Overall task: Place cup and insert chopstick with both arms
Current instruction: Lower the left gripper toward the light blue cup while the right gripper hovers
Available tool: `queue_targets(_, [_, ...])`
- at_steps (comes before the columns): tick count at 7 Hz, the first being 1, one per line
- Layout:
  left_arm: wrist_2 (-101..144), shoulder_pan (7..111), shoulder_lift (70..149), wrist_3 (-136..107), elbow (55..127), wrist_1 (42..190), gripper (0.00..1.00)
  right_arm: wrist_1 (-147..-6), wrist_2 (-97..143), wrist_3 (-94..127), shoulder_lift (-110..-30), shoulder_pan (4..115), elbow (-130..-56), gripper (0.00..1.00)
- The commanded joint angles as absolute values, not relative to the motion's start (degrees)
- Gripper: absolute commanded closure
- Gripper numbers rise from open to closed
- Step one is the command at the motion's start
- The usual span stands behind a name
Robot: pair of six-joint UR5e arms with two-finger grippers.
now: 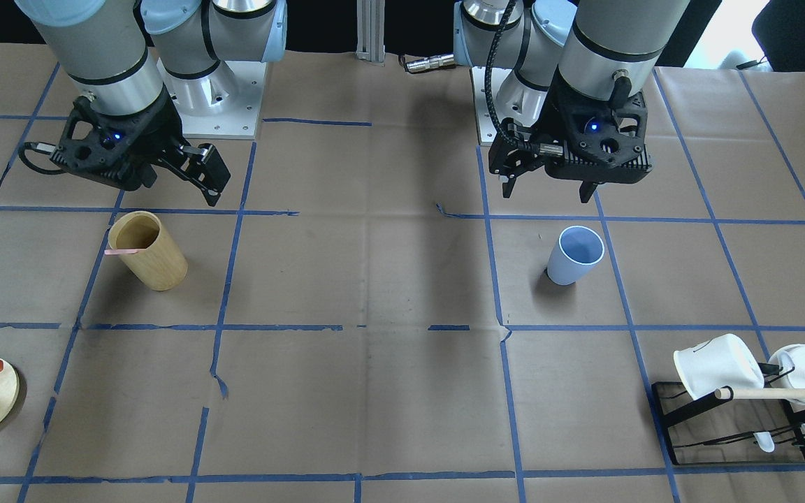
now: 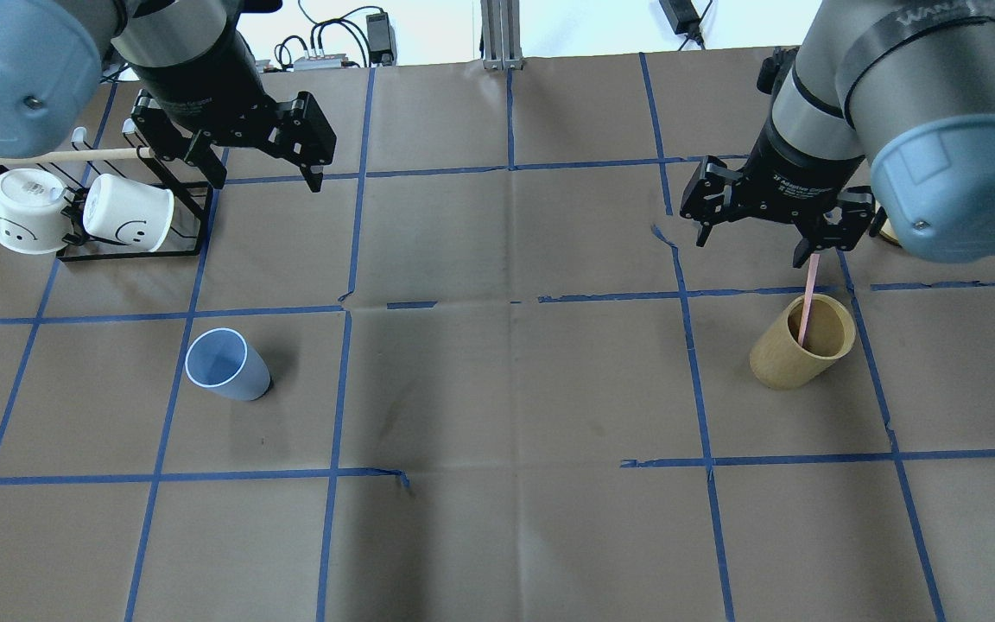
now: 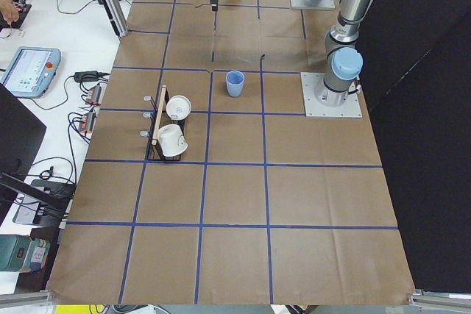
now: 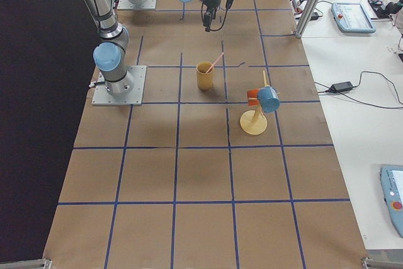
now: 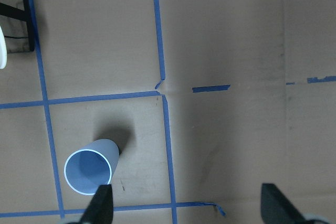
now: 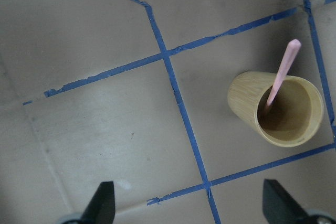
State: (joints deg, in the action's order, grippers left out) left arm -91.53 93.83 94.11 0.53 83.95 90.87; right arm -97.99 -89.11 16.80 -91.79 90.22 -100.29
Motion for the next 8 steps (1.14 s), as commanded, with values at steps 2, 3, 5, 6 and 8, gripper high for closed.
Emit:
queue_targets(2, [-92.28, 94.04, 93.78, 0.53, 84.29, 91.14, 0.0, -98.17, -87.01, 5.98, -89.82, 89.74, -100.64, 0.0])
queue_targets(3, [-93.59, 93.96, 95.61, 0.61, 83.07, 91.32, 0.0, -98.09, -87.01, 5.98, -90.52, 89.74, -100.72, 0.0])
queue_targets(5, [-93.86, 94.22, 94.85, 0.61, 82.27, 91.32, 0.0, -98.0, -87.97, 5.89, -89.91, 89.74, -100.99, 0.0])
queue_targets(6, [-93.78, 94.22, 95.53, 0.62, 82.09, 92.71, 0.0, -98.52, -89.2, 5.98, -89.91, 89.74, -100.55, 0.0])
queue_targets(8, [-93.6, 94.13, 98.95, -0.25, 82.09, 95.97, 0.0, -99.49, -89.29, 6.07, -89.65, 89.39, -100.63, 0.0])
